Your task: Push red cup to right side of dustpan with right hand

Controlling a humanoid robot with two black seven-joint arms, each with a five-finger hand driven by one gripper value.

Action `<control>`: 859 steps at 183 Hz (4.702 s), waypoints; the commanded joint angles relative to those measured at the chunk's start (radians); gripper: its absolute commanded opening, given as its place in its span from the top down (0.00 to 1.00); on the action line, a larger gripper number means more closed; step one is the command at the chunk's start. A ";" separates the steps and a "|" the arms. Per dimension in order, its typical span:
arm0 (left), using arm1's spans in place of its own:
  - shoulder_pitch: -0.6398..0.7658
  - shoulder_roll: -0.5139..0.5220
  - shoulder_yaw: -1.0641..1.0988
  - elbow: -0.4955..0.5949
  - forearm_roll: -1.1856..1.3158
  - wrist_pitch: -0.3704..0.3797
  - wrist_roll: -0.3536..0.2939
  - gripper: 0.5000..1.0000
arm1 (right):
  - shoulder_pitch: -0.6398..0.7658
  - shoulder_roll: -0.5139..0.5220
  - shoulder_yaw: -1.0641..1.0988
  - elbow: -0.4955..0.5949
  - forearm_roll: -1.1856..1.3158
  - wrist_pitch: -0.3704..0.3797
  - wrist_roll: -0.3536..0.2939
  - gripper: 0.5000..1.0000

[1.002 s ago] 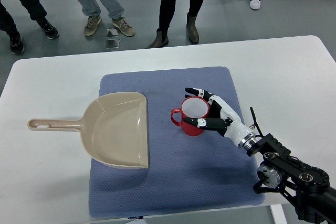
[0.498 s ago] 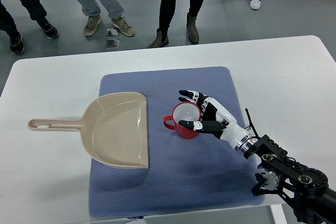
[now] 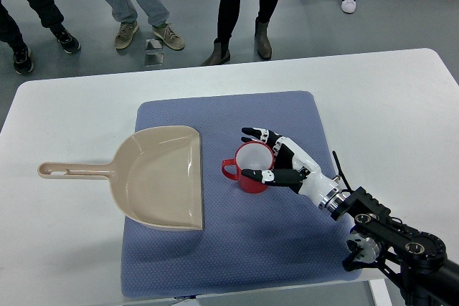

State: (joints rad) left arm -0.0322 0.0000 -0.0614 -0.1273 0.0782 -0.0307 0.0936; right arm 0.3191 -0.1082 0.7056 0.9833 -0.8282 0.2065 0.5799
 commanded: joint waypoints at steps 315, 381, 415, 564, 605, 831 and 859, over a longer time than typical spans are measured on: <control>0.000 0.000 0.000 0.000 0.000 0.000 0.000 0.00 | 0.011 0.087 -0.114 0.003 -0.063 0.002 -0.003 0.14; 0.000 0.000 0.000 0.000 0.000 0.000 0.000 0.00 | 0.014 0.085 -0.098 0.000 -0.051 -0.006 -0.008 0.14; 0.000 0.000 0.000 0.000 0.000 0.000 0.000 0.00 | 0.028 0.082 -0.095 -0.006 -0.046 -0.004 -0.008 0.14; 0.000 0.000 0.000 0.000 0.000 0.000 0.000 0.00 | 0.037 0.030 -0.075 0.002 -0.045 0.004 -0.003 0.14; 0.000 0.000 0.000 0.000 0.000 0.000 0.000 0.00 | 0.037 0.032 -0.075 0.006 -0.045 0.005 0.000 0.14; 0.000 0.000 0.000 0.000 0.000 0.000 0.000 0.00 | 0.271 -0.091 0.060 -0.080 0.406 0.005 -0.084 0.14; 0.000 0.000 0.000 0.000 0.000 0.000 0.000 0.00 | 0.298 -0.102 0.061 -0.114 0.577 -0.001 -0.109 0.14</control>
State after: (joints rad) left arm -0.0322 0.0000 -0.0614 -0.1274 0.0782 -0.0307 0.0936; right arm 0.6002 -0.2000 0.7650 0.8892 -0.3624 0.2096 0.4819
